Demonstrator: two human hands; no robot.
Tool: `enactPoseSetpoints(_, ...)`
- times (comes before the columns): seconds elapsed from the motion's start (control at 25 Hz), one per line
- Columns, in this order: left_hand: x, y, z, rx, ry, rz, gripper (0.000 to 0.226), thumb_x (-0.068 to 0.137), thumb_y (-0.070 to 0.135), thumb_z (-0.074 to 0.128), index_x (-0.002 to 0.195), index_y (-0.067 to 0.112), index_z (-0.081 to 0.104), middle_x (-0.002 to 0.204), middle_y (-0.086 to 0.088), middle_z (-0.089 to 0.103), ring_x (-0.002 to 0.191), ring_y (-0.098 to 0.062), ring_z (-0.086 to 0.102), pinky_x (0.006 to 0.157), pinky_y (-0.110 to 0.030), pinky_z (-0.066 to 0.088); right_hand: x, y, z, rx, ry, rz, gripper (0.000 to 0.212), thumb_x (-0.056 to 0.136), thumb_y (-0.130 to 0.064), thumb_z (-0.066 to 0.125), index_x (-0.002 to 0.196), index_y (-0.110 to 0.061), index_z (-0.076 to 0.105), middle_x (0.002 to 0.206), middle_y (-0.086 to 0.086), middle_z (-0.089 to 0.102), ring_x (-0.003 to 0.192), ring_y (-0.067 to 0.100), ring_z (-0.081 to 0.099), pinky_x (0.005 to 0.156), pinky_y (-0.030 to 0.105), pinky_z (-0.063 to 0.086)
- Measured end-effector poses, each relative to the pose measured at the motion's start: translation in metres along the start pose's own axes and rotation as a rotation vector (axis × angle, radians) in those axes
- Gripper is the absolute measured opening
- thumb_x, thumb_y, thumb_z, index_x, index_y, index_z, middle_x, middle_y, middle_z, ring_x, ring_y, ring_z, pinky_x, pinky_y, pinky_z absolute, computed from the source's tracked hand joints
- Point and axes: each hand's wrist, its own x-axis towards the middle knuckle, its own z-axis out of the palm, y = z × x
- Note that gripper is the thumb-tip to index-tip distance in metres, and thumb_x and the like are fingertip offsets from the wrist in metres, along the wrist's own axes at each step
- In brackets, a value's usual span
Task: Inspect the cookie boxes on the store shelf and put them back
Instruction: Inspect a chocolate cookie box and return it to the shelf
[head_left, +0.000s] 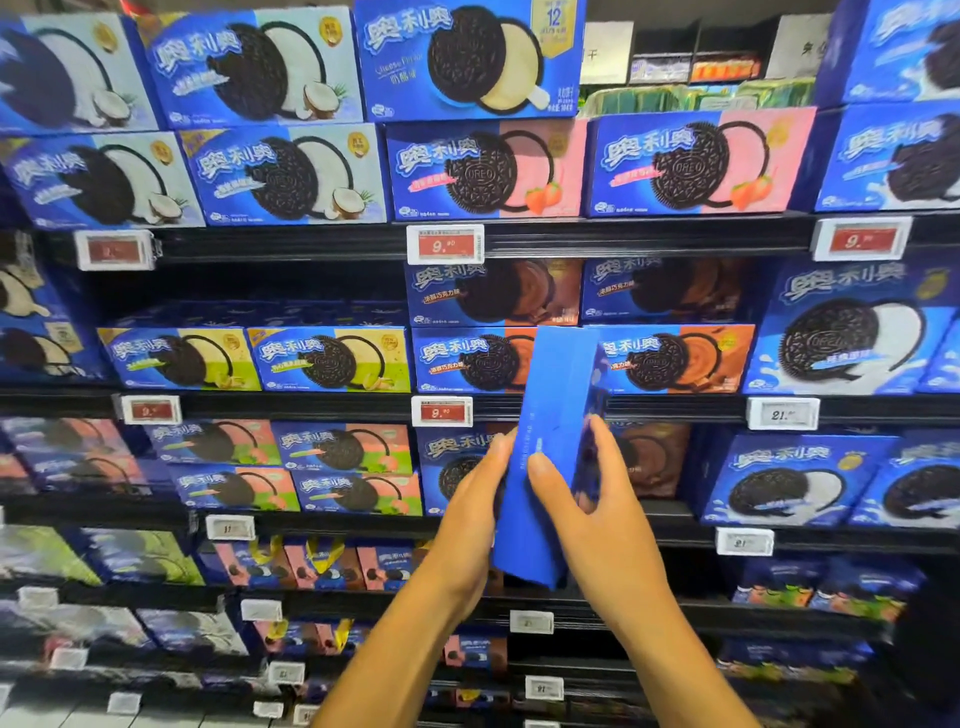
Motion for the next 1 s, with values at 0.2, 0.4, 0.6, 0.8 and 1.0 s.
enactPoseSetpoints(0.2,0.003,-0.010,0.002,0.175,-0.125,0.028,0.045,0.093,0.047,0.042,0.134,0.033,0.056,0.135,0.020,0.061,0.129,0.001,0.052,0.101,-0.024,0.044,0.009,0.012,-0.032,0.317,0.002,-0.076,0.044,0.076,-0.058,0.068,0.116,-0.040,0.068,0.112,-0.012,0.075,0.099,0.008,0.071,0.082,0.026,0.057)
enactPoseSetpoints(0.4,0.014,-0.026,-0.003,0.283,-0.185,-0.040,0.042,0.087,0.032,0.058,0.130,0.034,0.056,0.133,0.021,0.062,0.121,0.010,0.054,0.091,-0.010,0.044,0.022,0.044,-0.071,0.811,0.011,0.245,0.047,0.078,-0.041,0.060,0.111,-0.012,0.076,0.113,0.017,0.075,0.105,0.037,0.071,0.087,0.052,0.058)
enactPoseSetpoints(0.6,0.039,-0.044,-0.024,0.357,0.172,-0.048,0.061,0.089,0.027,0.070,0.143,0.029,0.042,0.121,0.018,0.063,0.087,0.019,0.062,0.070,-0.008,0.051,0.036,0.072,-0.112,0.944,0.002,0.327,0.053,0.074,-0.050,0.068,0.113,-0.016,0.078,0.116,0.014,0.074,0.095,0.028,0.074,0.087,0.047,0.058)
enactPoseSetpoints(0.8,0.052,-0.054,-0.021,0.130,-0.010,-0.109,0.058,0.076,0.040,0.081,0.130,0.038,0.060,0.128,0.001,0.068,0.112,-0.022,0.068,0.084,-0.036,0.059,0.048,0.085,-0.129,0.983,-0.283,0.306,0.078,0.043,-0.057,0.095,0.108,-0.016,0.080,0.118,0.014,0.074,0.103,0.030,0.073,0.076,0.042,0.061)
enactPoseSetpoints(1.0,0.049,-0.079,-0.019,0.190,0.181,0.040,0.066,0.074,0.024,0.083,0.133,0.034,0.056,0.124,0.003,0.070,0.112,-0.019,0.068,0.084,-0.032,0.059,0.065,0.124,-0.142,0.838,-0.126,0.205,0.073,0.077,-0.040,0.083,0.138,-0.011,0.057,0.132,0.022,0.065,0.115,0.034,0.066,0.094,0.050,0.056)
